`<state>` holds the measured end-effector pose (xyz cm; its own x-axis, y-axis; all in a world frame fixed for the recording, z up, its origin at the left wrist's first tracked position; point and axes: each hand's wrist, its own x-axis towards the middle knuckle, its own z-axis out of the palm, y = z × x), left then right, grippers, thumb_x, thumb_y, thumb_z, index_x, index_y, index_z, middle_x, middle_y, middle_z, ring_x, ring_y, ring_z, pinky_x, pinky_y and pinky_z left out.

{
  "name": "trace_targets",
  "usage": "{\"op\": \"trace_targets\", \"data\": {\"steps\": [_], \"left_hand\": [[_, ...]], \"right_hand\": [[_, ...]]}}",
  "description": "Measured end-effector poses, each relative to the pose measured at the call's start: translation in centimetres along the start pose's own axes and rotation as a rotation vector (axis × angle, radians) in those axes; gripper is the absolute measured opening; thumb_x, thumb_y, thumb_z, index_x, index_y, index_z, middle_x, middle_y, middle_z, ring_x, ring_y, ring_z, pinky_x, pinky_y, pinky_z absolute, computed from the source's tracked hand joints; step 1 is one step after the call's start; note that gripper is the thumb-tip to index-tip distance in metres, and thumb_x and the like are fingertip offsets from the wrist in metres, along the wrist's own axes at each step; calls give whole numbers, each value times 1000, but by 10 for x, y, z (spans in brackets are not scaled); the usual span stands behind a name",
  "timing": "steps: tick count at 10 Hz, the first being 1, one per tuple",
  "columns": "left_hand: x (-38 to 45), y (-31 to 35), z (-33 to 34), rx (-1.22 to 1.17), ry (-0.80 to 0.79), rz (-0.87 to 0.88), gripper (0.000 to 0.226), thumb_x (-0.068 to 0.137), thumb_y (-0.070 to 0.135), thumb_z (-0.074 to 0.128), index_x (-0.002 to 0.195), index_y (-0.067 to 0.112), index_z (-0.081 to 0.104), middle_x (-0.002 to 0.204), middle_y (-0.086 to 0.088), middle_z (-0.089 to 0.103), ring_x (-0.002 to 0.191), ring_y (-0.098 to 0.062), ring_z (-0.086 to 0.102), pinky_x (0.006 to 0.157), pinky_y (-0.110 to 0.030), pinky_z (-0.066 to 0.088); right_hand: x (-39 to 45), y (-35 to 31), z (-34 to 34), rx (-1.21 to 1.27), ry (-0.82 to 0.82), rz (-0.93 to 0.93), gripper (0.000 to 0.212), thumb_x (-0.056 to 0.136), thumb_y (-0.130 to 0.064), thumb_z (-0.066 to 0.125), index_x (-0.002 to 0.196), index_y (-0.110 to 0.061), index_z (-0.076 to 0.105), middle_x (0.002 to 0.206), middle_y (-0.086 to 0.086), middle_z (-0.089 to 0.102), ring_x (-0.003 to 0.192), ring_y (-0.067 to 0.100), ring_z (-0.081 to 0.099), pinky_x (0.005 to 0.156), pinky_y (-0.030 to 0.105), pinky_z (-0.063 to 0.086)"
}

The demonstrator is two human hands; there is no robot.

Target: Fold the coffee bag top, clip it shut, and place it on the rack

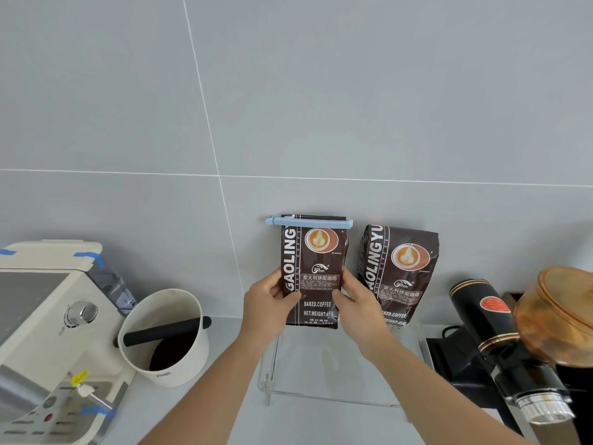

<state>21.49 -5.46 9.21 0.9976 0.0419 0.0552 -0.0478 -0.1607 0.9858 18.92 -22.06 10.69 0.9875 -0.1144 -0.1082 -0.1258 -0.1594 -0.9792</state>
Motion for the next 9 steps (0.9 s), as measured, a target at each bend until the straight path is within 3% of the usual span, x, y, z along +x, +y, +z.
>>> {"op": "trace_targets", "data": {"steps": [1, 2, 3, 4, 5, 6, 7, 8, 9], "left_hand": [[-2, -1, 3, 28, 27, 21, 46, 80, -7, 69, 119, 16, 66, 106, 8, 75, 95, 2, 71, 90, -25, 56], [-3, 1, 6, 81, 50, 33, 44, 81, -4, 69, 119, 19, 65, 102, 12, 73, 88, 12, 67, 86, -18, 56], [-5, 6, 7, 142, 65, 26, 41, 82, 3, 70, 117, 21, 65, 99, 13, 71, 87, 10, 66, 84, -20, 57], [-7, 8, 5, 192, 82, 9, 40, 81, 8, 72, 118, 22, 65, 102, 11, 71, 93, -8, 68, 86, -24, 56], [-10, 8, 2, 218, 79, -10, 40, 81, 10, 72, 119, 22, 66, 108, 8, 73, 99, -15, 69, 91, -28, 55], [-14, 12, -1, 210, 70, -36, 40, 82, 11, 72, 119, 23, 66, 107, 7, 71, 104, -19, 68, 95, -31, 52], [-21, 21, -6, 187, 85, -79, 47, 82, 14, 74, 126, 19, 61, 114, -2, 68, 109, -22, 65, 92, -27, 47], [-30, 27, -14, 150, 97, -157, 55, 82, 21, 74, 134, 17, 55, 121, -5, 64, 111, -21, 63, 91, -27, 45], [-48, 39, -24, 26, 44, -192, 42, 85, 20, 70, 126, 18, 61, 120, -7, 68, 102, -19, 65, 84, -28, 50]], "right_hand": [[2, 2, 1, -11, 5, 8, 53, 97, -8, 47, 129, -49, 53, 96, -36, 70, 80, 4, 64, 83, 30, 58], [2, 1, 1, -25, 15, 0, 52, 96, -9, 48, 127, -50, 54, 107, -27, 71, 86, 9, 70, 89, 37, 56], [1, 1, 0, -41, 15, -25, 52, 94, -9, 49, 121, -53, 57, 104, -28, 70, 83, -8, 67, 83, 25, 54], [-1, -2, -2, -35, 8, -10, 54, 93, -6, 50, 115, -55, 57, 93, -34, 70, 73, -11, 65, 70, 10, 51], [-7, -6, -5, -30, -18, 3, 52, 93, -5, 49, 120, -46, 61, 98, -27, 72, 76, -12, 64, 62, 4, 48], [-14, -11, -8, -50, -42, 14, 47, 93, -7, 48, 119, -43, 64, 107, -18, 73, 97, 1, 66, 71, 12, 49], [-24, -18, -13, -79, -55, -4, 46, 92, -8, 47, 114, -43, 67, 110, -7, 74, 103, 16, 65, 83, 24, 49], [-36, -30, -19, -29, -62, -10, 41, 93, -5, 47, 108, -35, 71, 102, -14, 75, 82, -6, 66, 68, 7, 48], [-48, -42, -25, 21, -58, -13, 33, 93, -6, 52, 109, -27, 72, 99, -18, 74, 82, -10, 65, 76, 13, 47]]}}
